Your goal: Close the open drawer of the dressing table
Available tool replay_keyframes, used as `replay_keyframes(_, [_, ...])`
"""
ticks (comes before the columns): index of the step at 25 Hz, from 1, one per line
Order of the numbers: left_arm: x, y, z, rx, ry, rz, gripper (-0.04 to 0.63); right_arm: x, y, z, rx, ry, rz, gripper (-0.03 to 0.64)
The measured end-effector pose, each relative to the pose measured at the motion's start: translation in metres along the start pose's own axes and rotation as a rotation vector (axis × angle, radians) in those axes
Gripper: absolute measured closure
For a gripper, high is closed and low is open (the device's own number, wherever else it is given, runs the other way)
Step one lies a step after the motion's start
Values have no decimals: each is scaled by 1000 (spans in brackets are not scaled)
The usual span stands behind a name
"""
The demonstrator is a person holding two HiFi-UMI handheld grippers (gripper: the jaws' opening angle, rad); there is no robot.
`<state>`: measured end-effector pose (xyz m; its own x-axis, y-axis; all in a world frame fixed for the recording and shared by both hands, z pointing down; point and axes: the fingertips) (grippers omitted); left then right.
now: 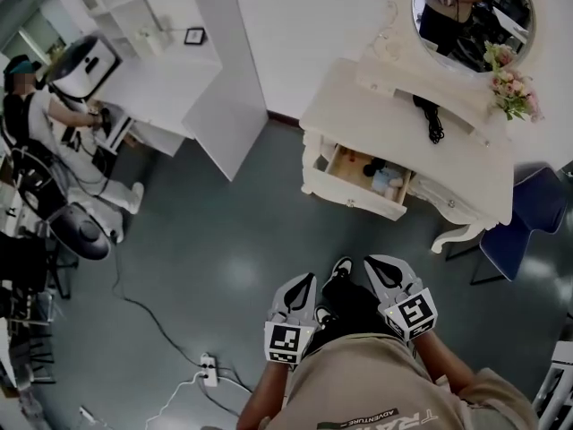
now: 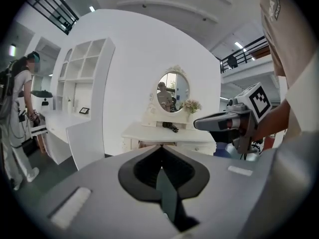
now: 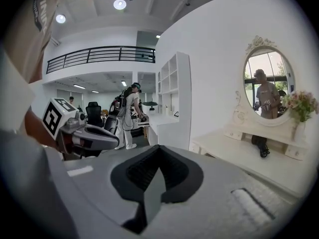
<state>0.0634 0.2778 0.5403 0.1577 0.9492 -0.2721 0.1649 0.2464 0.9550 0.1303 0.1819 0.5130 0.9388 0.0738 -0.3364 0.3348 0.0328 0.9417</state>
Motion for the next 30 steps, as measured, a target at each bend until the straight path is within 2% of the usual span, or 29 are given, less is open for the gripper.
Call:
replay_keyframes(5, [-23,-1,-19,-22,-5,-45,578,-31,-3,18,-27,-3,17,614])
replay_keyframes(8, [-38,-13,-32,-37,16,-62,578,-48,-19,38,-12,15,41,614])
replay_keyframes(12, [-78,-31,-51,-151,83,-91,578,-80,-32,68,26,66,62,614])
replay_keyframes(14, [-100,-47,-49,-176,133,-79,578,-90,-32,83,10,80,57,614])
replay_keyframes(20, [-156,-79,-51,-158,202,-63,578,-106,-32,132,-39,123,57,614])
replay_keyframes(25, [-180,-96,-67,-118,185,-106,578,-120,-31,160,-50,122,61,614])
replay_keyframes(30, [-199,-95,-81,-65,184,-103,578,-124,-21,191,-188,188,76,614])
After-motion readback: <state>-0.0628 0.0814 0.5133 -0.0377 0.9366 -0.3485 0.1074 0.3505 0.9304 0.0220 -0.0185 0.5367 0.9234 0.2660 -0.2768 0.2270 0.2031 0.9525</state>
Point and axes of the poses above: the fingertips, and each gripper's own axes: x backward along the fingers, z to its right, y out of its underside
